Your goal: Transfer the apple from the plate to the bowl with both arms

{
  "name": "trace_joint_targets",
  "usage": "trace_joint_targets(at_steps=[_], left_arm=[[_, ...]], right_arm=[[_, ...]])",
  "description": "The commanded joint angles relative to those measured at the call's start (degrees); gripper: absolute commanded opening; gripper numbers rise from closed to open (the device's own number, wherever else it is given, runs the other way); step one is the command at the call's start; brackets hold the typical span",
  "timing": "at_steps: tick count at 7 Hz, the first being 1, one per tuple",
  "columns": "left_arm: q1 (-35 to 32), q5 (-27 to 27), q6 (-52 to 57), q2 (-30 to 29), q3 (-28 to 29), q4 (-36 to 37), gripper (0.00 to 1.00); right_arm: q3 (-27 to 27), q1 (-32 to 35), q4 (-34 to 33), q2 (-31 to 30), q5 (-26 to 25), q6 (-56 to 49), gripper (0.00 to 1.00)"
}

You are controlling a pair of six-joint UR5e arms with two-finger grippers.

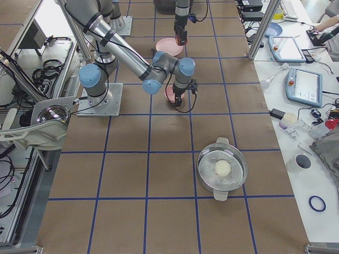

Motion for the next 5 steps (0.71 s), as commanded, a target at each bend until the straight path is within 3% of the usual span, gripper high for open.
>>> trace_joint_targets(at_steps=[1, 2, 5], left_arm=[[0.00, 0.08, 0.08, 0.00, 0.09, 0.09, 0.00], [0.00, 0.08, 0.08, 0.09, 0.18, 0.35, 0.00], [0.09, 0.42, 0.08, 0.17, 0.27, 0.35, 0.00]], right_arm=[[0.58, -0.78, 0.67, 1.34, -0.13, 0.20, 0.26], [0.41, -0.78, 0.85, 1.43, -0.22, 0.63, 0.00], [-2.39, -0.60, 3.30, 0.82, 1.17, 1.25, 0.00]])
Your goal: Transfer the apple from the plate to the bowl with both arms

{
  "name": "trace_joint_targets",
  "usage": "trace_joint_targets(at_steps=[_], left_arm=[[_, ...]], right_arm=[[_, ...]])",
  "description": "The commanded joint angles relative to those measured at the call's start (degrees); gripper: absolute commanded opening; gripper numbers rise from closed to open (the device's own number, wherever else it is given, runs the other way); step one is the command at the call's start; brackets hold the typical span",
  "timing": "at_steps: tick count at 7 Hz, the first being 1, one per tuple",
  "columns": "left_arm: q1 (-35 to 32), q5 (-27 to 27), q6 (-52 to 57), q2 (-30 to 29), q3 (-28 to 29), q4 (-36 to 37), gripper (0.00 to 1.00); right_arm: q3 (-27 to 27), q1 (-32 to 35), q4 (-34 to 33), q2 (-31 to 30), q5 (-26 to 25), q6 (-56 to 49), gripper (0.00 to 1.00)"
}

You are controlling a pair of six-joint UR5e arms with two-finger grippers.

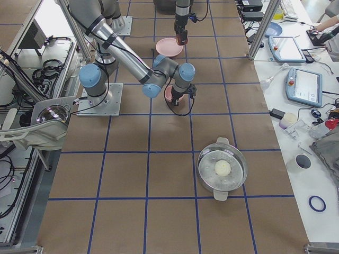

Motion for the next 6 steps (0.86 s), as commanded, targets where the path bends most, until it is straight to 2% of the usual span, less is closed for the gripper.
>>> trace_joint_targets(at_steps=[1, 2, 4, 6], left_arm=[[0.08, 1.74, 0.26, 0.15, 0.06, -0.08, 0.00], [0.08, 1.85, 0.87, 0.24, 0.06, -0.08, 0.00], [0.25, 1.76, 1.40, 0.15, 0.06, -0.08, 0.00], [0.25, 1.76, 1.41, 0.15, 0.06, -0.08, 0.00]], right_arm=[[-4.64, 0.31, 6.80, -0.38, 3.42, 0.92, 0.00], [-6.32, 1.62, 9.55, -0.55, 4.05, 2.41, 0.00], [-6.17, 10.37, 8.88, -0.03, 8.17, 15.35, 0.00], [-5.90, 19.87, 5.82, 0.49, 8.19, 27.24, 0.00]])
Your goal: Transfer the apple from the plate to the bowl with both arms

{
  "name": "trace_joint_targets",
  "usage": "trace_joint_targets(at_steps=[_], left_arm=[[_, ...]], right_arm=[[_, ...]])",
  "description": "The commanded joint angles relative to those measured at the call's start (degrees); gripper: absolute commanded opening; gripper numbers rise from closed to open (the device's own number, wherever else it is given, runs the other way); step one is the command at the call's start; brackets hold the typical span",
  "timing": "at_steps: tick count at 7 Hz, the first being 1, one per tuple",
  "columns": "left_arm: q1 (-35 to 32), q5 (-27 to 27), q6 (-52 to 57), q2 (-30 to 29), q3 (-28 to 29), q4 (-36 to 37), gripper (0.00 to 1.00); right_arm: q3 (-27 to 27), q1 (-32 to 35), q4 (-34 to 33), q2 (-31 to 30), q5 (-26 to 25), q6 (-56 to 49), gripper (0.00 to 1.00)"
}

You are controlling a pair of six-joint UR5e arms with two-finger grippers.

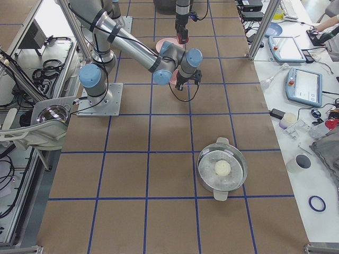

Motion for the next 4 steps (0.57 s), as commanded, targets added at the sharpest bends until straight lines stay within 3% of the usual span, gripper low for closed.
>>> trace_joint_targets(at_steps=[1, 4], left_arm=[[0.01, -0.01, 0.06, -0.01, 0.00, 0.00, 0.00], [0.01, -0.01, 0.06, -0.10, -0.09, 0.00, 0.00]], right_arm=[[0.25, 7.89, -3.51, 1.17, 0.27, 11.04, 0.00], [1.13, 12.46, -3.61, 1.87, 0.27, 17.81, 0.00]])
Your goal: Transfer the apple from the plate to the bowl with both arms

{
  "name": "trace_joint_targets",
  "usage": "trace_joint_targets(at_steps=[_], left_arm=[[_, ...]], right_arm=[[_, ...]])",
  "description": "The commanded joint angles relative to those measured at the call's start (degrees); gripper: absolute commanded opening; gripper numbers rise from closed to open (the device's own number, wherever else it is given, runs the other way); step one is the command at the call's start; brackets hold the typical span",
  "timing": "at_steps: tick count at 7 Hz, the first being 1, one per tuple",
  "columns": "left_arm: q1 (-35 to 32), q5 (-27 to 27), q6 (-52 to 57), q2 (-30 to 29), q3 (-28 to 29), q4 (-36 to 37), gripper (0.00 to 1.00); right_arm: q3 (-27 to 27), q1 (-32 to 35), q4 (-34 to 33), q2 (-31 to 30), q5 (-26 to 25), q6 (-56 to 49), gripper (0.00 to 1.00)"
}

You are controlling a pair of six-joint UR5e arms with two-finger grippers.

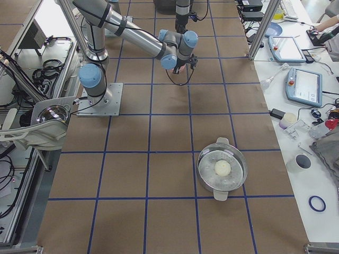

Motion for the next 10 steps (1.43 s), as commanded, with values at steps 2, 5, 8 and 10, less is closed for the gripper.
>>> trace_joint_targets(at_steps=[2, 5, 8, 10], left_arm=[[-0.09, 0.00, -0.70, 0.15, -0.19, -0.09, 0.00], [-0.26, -0.09, -0.88, 0.15, -0.63, 0.09, 0.00], [-2.45, -1.66, -10.77, -0.38, -1.42, 1.57, 0.00], [-5.61, -4.48, -17.47, -3.00, -1.94, 6.48, 0.00]], right_arm=[[1.79, 3.11, 0.08, 0.51, -0.03, 3.65, 0.03], [1.72, 2.07, -4.66, -0.19, 0.05, 3.12, 1.00], [-2.31, -5.20, -0.56, -1.86, -1.26, -5.37, 1.00], [-8.53, -10.33, 8.63, -4.57, -4.40, -10.85, 1.00]])
